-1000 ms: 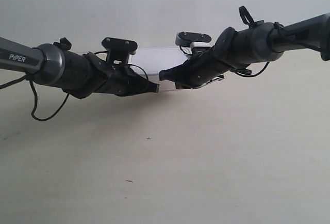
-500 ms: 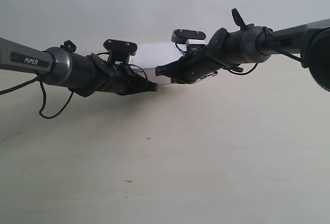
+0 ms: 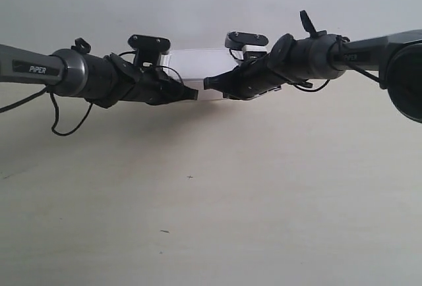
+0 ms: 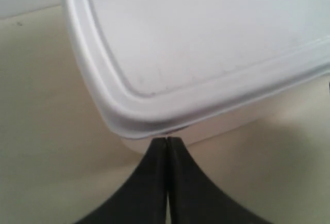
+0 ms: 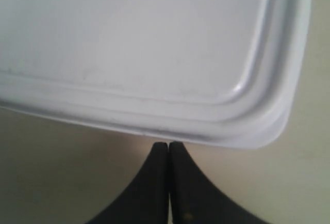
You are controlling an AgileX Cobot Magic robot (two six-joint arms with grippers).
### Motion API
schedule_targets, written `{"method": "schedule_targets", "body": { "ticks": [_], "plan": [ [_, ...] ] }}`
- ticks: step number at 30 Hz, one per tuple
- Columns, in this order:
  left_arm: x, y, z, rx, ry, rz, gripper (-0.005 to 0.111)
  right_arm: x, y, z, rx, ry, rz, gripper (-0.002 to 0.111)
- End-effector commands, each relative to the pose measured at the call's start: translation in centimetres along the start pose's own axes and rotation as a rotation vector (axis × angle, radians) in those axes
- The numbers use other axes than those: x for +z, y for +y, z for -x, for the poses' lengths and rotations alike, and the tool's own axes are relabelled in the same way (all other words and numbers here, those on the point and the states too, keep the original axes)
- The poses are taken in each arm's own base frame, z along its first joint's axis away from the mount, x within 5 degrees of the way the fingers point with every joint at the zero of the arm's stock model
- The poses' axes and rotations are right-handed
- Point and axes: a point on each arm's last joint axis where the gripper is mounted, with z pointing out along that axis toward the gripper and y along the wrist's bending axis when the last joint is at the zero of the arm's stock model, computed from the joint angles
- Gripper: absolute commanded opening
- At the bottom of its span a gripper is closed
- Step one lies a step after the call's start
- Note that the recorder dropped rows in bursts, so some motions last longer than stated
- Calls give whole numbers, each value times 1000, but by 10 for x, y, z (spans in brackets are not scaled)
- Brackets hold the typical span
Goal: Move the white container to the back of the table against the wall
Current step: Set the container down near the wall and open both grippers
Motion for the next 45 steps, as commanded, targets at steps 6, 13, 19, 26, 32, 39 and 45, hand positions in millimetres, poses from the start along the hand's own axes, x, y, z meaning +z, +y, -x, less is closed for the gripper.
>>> {"method": "schedule_targets", "body": {
  "ticks": [6, 13, 19, 26, 32, 39, 45],
  "plan": [
    [19, 2, -11, 0, 18, -1, 0, -1, -15, 8, -2, -42, -31, 0],
    [20, 6, -7, -4, 1, 8, 0, 9, -21, 9, 2, -39, -27, 0],
    [20, 6, 1, 3, -24, 11, 0, 17, -23, 12, -1, -63, -27, 0],
    [20, 14, 5, -1, -38, 26, 0, 22, -23, 18, -3, -100, -28, 0],
    [28, 18, 9, 14, -52, 24, 0, 34, -25, 18, -5, -108, -21, 0],
    [37, 19, 12, 13, -75, 20, 0, 34, -25, 24, -7, -147, -29, 0],
    [44, 21, 7, 10, -69, 22, 0, 34, -26, 26, -11, -161, -35, 0]
  ]
}}
